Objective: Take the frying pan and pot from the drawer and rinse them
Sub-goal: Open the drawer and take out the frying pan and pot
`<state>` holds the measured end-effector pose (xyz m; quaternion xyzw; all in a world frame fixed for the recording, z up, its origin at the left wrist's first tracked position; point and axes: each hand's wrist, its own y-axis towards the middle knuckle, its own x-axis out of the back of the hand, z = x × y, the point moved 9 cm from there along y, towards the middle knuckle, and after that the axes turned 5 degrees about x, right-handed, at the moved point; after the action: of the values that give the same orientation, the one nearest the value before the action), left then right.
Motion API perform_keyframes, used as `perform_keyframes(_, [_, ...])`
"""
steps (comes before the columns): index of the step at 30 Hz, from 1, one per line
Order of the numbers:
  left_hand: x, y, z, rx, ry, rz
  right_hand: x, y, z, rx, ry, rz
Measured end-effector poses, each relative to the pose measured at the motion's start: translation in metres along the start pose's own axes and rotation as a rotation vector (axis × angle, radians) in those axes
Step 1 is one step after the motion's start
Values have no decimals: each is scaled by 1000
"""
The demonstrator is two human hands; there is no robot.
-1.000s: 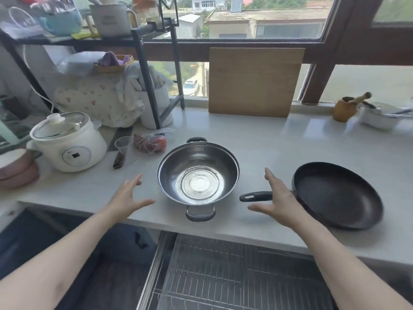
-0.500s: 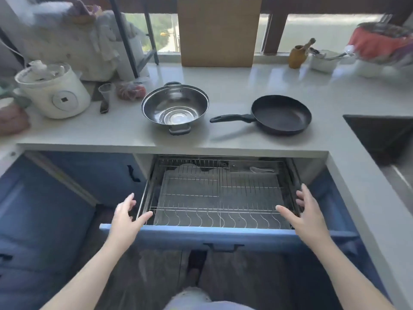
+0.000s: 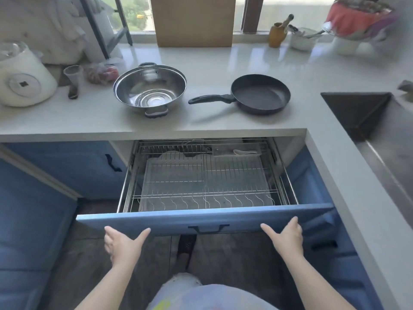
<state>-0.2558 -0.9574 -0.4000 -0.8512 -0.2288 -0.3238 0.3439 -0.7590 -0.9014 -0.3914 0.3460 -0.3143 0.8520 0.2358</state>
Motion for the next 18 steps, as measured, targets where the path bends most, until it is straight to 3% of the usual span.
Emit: perform_keyframes(18, [-33,33,-62,-29,-52,-31,-34,62,40,-64,139,-131])
